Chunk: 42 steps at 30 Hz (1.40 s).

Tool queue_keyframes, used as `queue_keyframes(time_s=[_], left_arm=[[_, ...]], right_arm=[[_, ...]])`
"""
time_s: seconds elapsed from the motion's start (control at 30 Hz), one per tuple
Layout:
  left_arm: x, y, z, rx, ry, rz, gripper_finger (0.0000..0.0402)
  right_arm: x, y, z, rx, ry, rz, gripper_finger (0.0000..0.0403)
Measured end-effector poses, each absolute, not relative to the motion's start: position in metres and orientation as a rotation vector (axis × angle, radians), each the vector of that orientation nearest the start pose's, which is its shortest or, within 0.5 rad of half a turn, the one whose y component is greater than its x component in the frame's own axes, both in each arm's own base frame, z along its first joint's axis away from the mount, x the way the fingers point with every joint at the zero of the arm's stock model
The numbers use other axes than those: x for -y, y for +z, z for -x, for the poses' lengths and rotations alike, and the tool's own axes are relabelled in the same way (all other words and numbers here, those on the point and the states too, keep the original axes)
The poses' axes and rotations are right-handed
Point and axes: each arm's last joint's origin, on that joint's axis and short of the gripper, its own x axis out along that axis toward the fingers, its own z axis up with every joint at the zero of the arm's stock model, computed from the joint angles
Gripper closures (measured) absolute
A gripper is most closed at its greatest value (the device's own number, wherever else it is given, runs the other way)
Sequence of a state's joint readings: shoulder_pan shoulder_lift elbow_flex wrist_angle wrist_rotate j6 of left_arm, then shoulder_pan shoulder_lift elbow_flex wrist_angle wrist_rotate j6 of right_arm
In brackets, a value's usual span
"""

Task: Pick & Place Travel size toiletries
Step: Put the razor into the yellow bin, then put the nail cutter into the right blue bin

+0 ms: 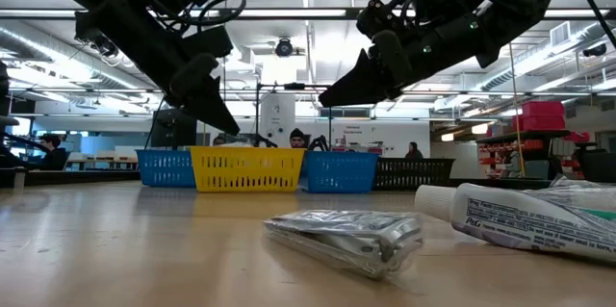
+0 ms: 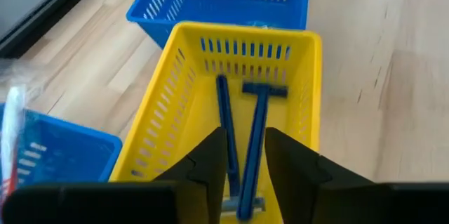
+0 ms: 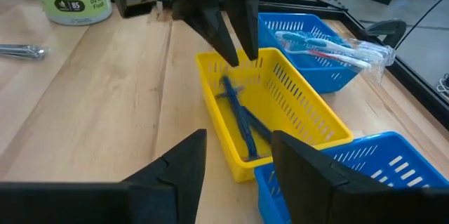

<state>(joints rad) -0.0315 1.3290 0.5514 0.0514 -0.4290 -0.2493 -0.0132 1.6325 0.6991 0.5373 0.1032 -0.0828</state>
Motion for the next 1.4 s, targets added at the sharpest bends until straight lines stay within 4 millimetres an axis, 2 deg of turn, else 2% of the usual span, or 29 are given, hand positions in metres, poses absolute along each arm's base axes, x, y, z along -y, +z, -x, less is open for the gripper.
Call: queue_keyframes(time_s=[0.23,0.5,0.6,0.87,1.2,1.4], left_arm=[[-0.004,0.171,-0.244,-0.648,0.455,0.048,0.0261],[-0.003,0.205,-0.246,-0.518,0.410,0.082,0.0253],[-0.001,0.210,-0.248,-0.506,0.344,0.115,0.0253],[0.004,0.205,-0.252,-0.535,0.208,0.211,0.0260],[0.012,0.199,-0.255,-0.560,0.173,0.206,0.0271],[0.028,0.192,-0.262,-0.562,0.057,0.204,0.0272]], right_arm=[[0.007,0.168,-0.319,-0.402,-0.098,0.099,0.0226],[0.007,0.168,-0.319,-0.408,-0.098,0.099,0.0228],[0.007,0.168,-0.319,-0.410,-0.097,0.099,0.0230],[0.007,0.168,-0.319,-0.410,-0.097,0.099,0.0226],[0.007,0.168,-0.319,-0.400,-0.099,0.073,0.0233],[0.007,0.169,-0.320,-0.393,-0.103,0.054,0.0229]])
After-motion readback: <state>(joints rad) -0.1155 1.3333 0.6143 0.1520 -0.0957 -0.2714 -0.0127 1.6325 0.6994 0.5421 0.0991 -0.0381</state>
